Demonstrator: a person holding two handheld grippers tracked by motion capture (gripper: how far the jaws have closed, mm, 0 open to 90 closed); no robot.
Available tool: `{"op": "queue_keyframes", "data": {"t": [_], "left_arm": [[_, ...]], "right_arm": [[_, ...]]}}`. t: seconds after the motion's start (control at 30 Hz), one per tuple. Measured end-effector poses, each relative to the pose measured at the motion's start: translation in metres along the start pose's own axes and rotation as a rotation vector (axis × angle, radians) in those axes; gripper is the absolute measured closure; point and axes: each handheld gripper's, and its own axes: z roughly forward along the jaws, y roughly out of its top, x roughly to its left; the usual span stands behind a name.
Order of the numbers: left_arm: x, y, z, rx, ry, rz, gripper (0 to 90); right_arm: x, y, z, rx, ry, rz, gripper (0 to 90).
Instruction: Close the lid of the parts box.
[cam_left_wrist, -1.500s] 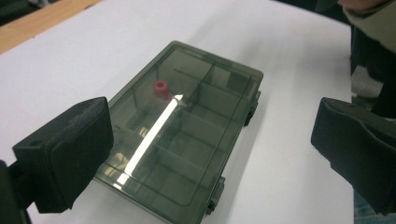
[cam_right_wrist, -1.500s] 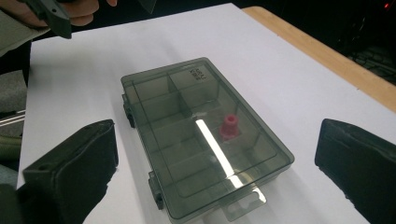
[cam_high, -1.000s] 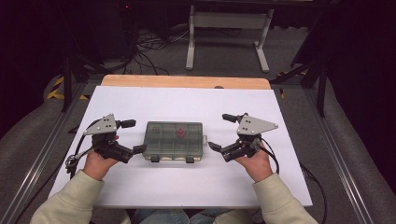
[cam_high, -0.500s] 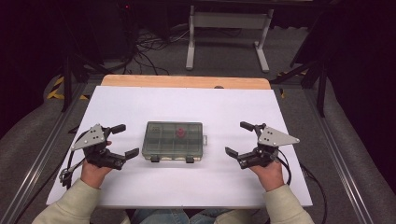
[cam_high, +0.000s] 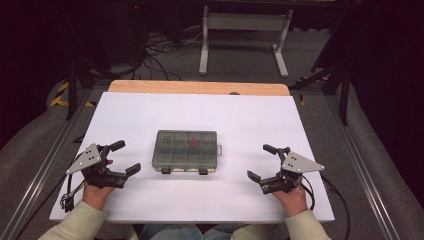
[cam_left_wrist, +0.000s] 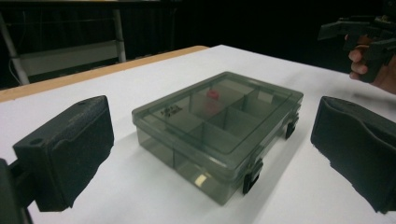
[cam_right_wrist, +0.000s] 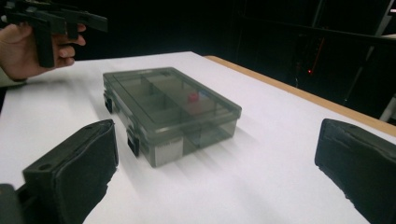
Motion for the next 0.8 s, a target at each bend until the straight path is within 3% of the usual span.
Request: {"op": "queue_keyframes", "data": {"t": [0.2, 0.3, 0.5, 0.67, 0.8], "left_arm": [[-0.002, -0.007, -0.005, 0.021, -0.004, 0.045, 0.3], [-0.001, -0.009, -0.002, 0.026, -0.014, 0.009, 0.3], [0.003, -0.009, -0.002, 0.008, -0.019, -0.014, 0.5], [0.006, -0.009, -0.004, 0.003, -0.022, -0.064, 0.5], [0.006, -0.009, -0.005, -0.002, -0.018, -0.061, 0.5]], "right_arm": [[-0.001, -0.02, -0.009, 0.036, -0.033, 0.031, 0.1], [-0.002, -0.022, -0.012, 0.035, -0.041, 0.04, 0.1], [-0.009, -0.025, -0.012, 0.037, -0.072, 0.083, 0.1], [-0.009, -0.025, -0.01, 0.037, -0.069, 0.079, 0.2], [-0.009, -0.023, -0.012, 0.04, -0.094, 0.065, 0.2]]}}
